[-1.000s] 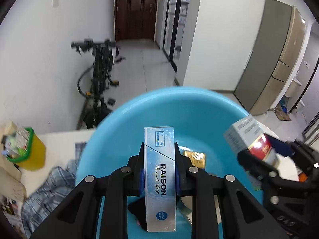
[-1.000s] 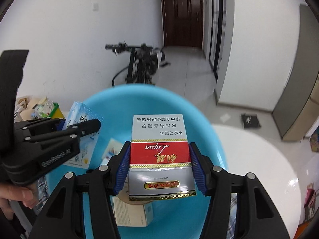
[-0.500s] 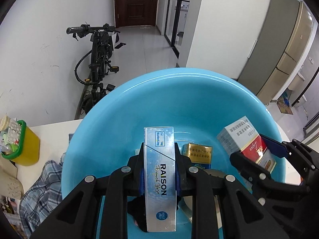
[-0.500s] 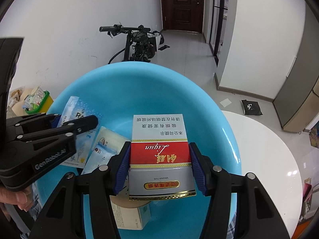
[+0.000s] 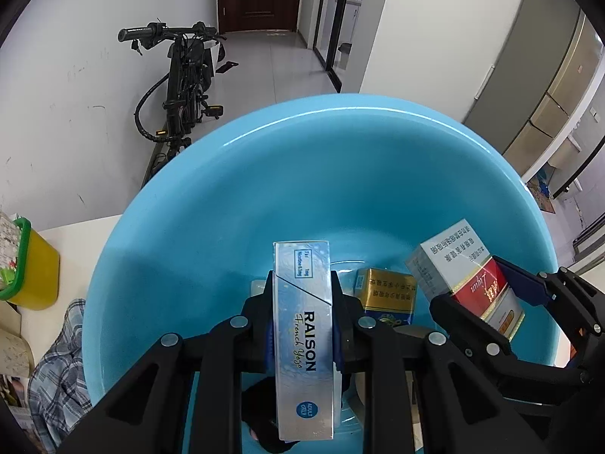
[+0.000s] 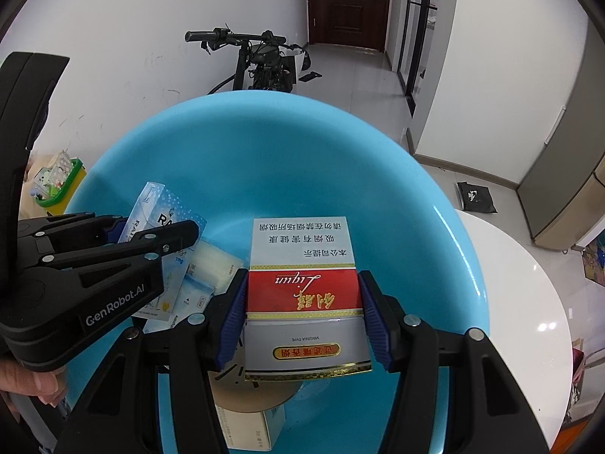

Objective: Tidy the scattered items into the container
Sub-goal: 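Lower the RAISON pack into the basin with the left gripper while the right gripper lowers the Liqun box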

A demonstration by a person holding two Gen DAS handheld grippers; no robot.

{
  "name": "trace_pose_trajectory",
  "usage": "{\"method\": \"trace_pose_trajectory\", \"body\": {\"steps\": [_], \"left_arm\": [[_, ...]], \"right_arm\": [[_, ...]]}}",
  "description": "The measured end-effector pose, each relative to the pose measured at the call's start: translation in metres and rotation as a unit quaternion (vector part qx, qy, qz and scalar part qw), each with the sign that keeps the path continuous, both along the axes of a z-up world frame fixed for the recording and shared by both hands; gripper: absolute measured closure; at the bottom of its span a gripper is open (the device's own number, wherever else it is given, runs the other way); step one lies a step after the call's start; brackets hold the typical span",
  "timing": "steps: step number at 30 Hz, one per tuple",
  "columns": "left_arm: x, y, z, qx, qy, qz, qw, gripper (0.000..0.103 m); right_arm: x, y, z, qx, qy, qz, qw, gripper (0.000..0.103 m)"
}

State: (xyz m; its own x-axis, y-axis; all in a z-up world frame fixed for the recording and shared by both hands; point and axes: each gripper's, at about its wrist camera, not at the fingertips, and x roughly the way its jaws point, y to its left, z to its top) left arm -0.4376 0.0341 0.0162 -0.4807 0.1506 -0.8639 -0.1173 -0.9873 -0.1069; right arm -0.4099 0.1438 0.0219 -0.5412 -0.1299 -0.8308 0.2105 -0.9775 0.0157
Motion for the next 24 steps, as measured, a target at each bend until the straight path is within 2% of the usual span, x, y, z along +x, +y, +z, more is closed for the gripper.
{"method": "trace_pose_trajectory", "body": {"steps": [12, 14, 16, 18, 20, 24], "left_arm": [[-0.001, 0.002, -0.001, -0.004, -0.002, 0.000, 1.0000, 0.079], [-0.001, 0.000, 0.001, -0.008, 0.005, 0.005, 0.9999, 0.073], [-0.002, -0.002, 0.003, -0.009, 0.010, 0.010, 0.9999, 0.044], [0.000, -0.004, 0.008, -0.006, 0.025, 0.014, 0.9996, 0.034], [0.002, -0.004, 0.012, -0.008, 0.037, 0.016, 0.9992, 0.033], [0.002, -0.002, 0.015, -0.025, 0.033, 0.018, 0.9990, 0.031]], "right_arm": [[0.002, -0.004, -0.001, 0.003, -0.003, 0.004, 1.000, 0.048], [0.003, -0.005, -0.002, 0.004, -0.003, 0.004, 1.000, 0.048], [0.004, -0.006, -0.003, 0.006, -0.005, 0.005, 1.000, 0.048], [0.005, -0.006, -0.003, 0.007, -0.005, 0.006, 1.000, 0.048], [0.004, -0.009, -0.005, 0.009, -0.006, 0.007, 1.000, 0.048], [0.006, -0.014, -0.006, 0.015, -0.007, 0.011, 1.000, 0.048]]}}
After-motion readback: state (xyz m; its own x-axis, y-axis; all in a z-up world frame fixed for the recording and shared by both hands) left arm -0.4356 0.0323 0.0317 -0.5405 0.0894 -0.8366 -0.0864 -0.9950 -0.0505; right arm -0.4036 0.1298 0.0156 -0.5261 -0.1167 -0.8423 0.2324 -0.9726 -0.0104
